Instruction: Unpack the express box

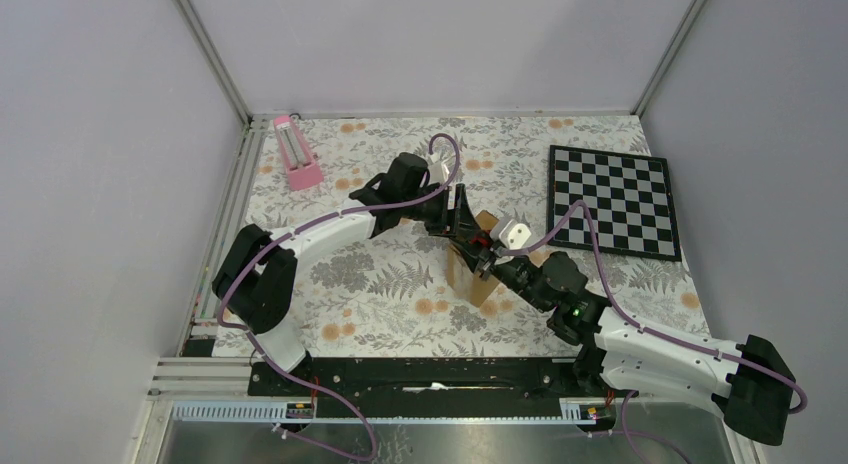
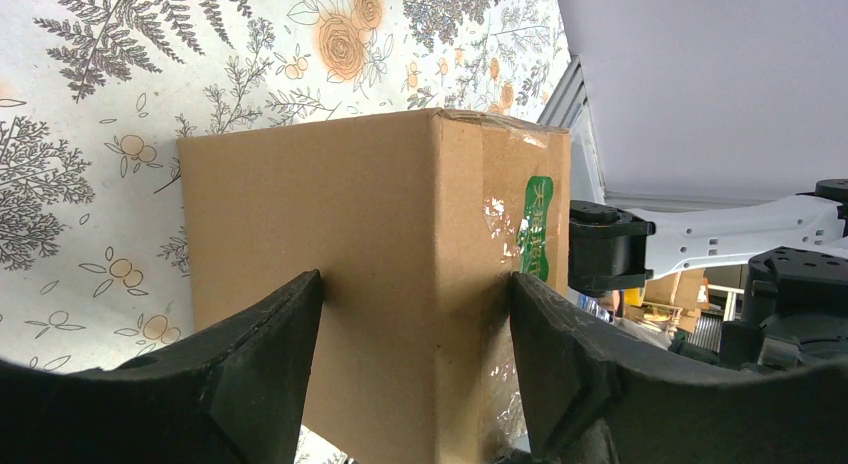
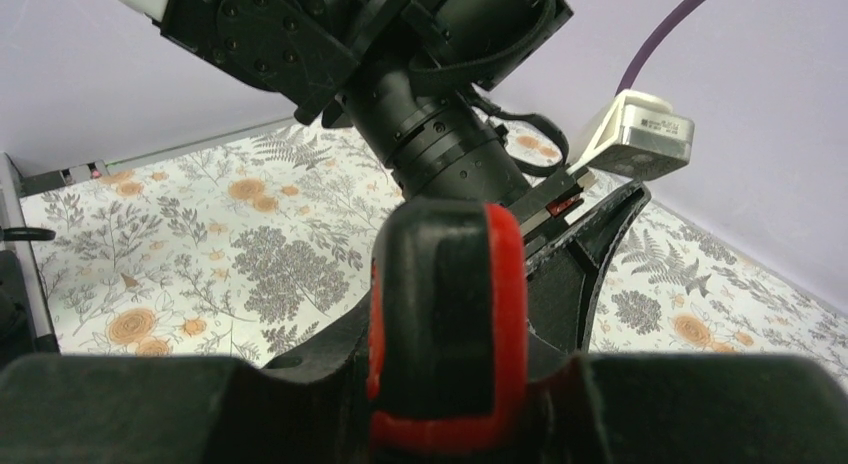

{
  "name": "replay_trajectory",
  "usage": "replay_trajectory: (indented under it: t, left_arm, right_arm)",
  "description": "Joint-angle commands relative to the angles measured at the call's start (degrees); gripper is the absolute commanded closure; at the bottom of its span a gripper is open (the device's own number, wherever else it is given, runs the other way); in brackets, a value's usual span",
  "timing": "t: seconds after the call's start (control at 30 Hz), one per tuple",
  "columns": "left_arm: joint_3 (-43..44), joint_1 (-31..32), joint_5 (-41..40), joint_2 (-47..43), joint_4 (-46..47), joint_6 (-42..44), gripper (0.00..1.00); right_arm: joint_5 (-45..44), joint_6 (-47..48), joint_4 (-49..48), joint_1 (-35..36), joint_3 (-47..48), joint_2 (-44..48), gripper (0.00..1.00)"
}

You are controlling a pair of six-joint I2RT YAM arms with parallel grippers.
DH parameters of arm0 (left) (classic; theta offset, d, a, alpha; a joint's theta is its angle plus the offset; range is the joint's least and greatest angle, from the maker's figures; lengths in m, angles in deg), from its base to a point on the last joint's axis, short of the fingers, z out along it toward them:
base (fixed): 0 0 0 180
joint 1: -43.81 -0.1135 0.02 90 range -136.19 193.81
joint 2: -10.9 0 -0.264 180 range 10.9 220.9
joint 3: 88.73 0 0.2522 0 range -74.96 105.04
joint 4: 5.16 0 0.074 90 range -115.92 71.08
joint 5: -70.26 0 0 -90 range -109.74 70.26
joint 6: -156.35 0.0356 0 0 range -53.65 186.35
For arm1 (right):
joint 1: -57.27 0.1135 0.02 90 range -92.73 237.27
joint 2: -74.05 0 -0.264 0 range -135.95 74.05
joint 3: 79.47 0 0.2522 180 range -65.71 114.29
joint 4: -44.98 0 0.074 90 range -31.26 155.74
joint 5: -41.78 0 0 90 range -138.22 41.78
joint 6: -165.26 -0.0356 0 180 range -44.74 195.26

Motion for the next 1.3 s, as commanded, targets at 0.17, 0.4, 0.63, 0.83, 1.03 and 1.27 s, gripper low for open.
replay_trajectory:
  t: [0.17,0.4,0.63,0.83,1.03,1.27]
  left_arm:
    - [-1.10,1.38,-6.10,3.67,-7.32,1.87,0.36]
    - [-0.97,1.51,-5.96,3.80,-7.27,1.82,0.36]
    - [-0.60,1.56,-5.49,3.93,-7.29,1.89,0.37]
    - [-0.47,1.56,-5.37,4.24,-7.26,2.04,0.37]
    - [-0.23,1.56,-5.27,4.37,-7.27,1.97,0.37]
    - [-0.11,1.56,-5.11,4.58,-7.27,1.85,0.37]
  right_arm:
    - [-0.66,-0.50,-10.25,0.51,3.77,0.69,1.00]
    - [-0.58,-0.39,-12.53,0.51,2.29,-1.54,1.00]
    - [-1.20,0.90,-12.29,0.51,0.61,-1.52,1.00]
    - [-2.85,1.59,-10.39,0.51,-1.32,0.68,1.00]
    - [-2.92,1.13,-9.56,0.51,-2.63,1.80,1.00]
    - [-2.57,-0.40,-9.48,0.52,-4.26,1.99,1.00]
